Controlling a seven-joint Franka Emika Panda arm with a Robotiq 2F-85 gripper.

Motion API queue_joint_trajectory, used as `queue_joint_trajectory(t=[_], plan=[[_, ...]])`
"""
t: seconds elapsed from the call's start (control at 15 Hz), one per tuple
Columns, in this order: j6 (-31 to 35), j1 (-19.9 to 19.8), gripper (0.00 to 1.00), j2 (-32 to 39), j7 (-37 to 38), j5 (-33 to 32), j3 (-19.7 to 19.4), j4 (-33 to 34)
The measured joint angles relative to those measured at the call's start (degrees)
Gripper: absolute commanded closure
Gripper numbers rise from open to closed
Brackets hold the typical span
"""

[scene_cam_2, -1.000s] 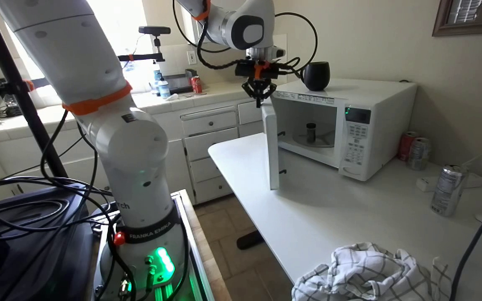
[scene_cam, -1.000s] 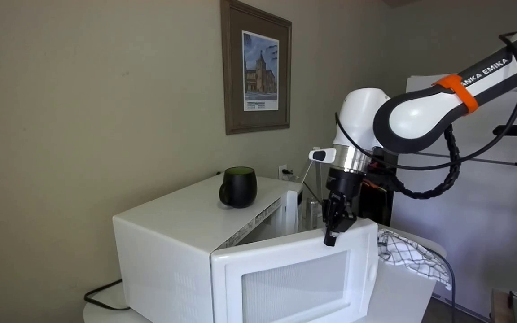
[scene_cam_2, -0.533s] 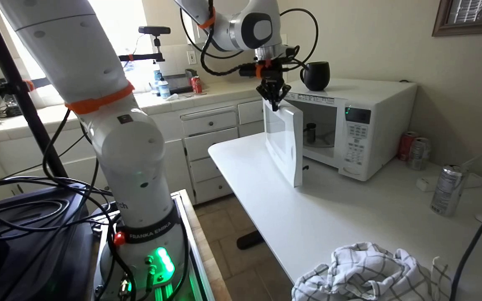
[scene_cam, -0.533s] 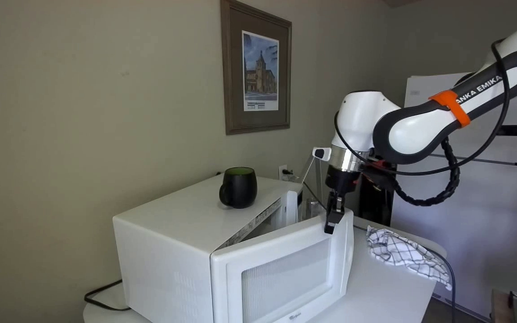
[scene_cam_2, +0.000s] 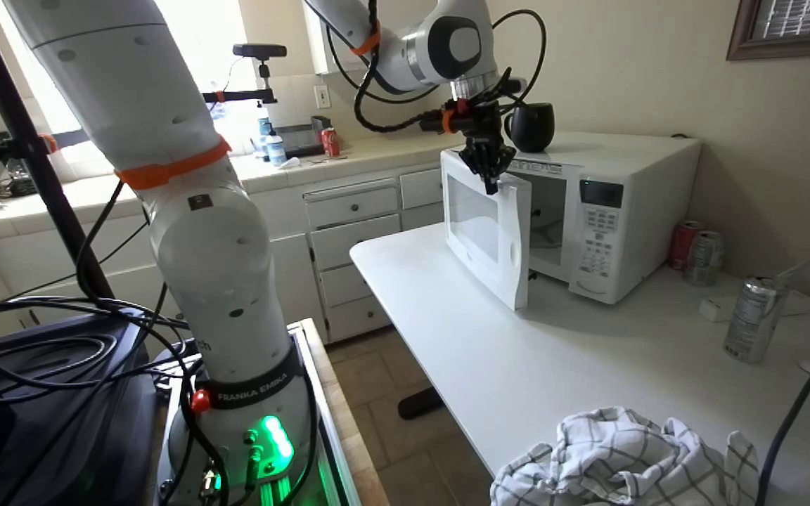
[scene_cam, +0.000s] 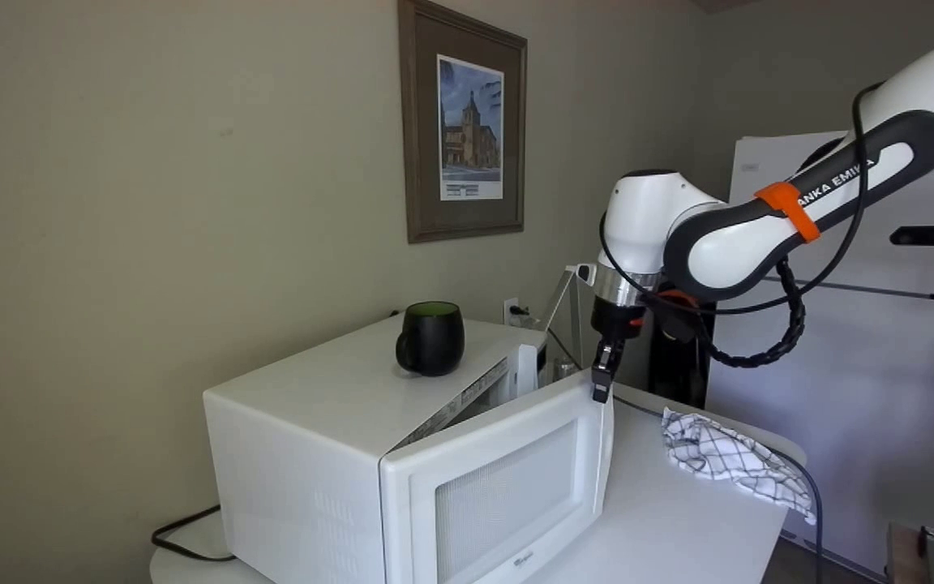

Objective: Close the microwave door.

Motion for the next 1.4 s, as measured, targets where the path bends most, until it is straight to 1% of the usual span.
queue_joint_trajectory(t=[0.47,0.67,0.87,1.07,1.4], plan=[[0.0,0.3,1.0,0.0,0.0,0.0,0.0,0.0],[0.1,0.0,1.0,0.4,1.7,0.0,-0.3,1.3],[0.4,-0.3,1.0,2.2,3.8,0.0,-0.5,5.0],[0.2,-0.3,1.0,5.7,5.9,-0.3,-0.6,9.7],[-4.7,-0.3,1.0,12.8,7.1,-0.4,-1.5,19.0]])
